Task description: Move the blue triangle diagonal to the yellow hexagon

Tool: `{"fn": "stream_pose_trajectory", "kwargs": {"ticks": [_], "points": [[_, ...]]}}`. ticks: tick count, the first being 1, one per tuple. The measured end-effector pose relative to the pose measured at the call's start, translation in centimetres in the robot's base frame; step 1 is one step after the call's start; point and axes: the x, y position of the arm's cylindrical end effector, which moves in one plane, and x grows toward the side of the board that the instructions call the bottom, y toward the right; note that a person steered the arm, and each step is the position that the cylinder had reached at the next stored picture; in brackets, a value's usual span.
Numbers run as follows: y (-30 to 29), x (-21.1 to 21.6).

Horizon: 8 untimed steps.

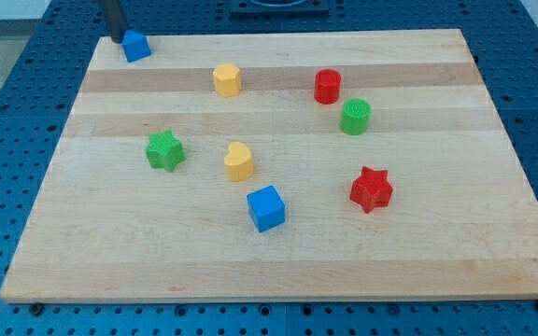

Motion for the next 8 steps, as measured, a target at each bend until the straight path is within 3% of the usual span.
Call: {"fn": "stream_pose_trajectory", "kwargs": {"ticks": [3, 4, 5, 8], "points": [[3.1, 0.1], [12.7, 0.1], [15.4, 0.1], [7.9, 0.1]]}}
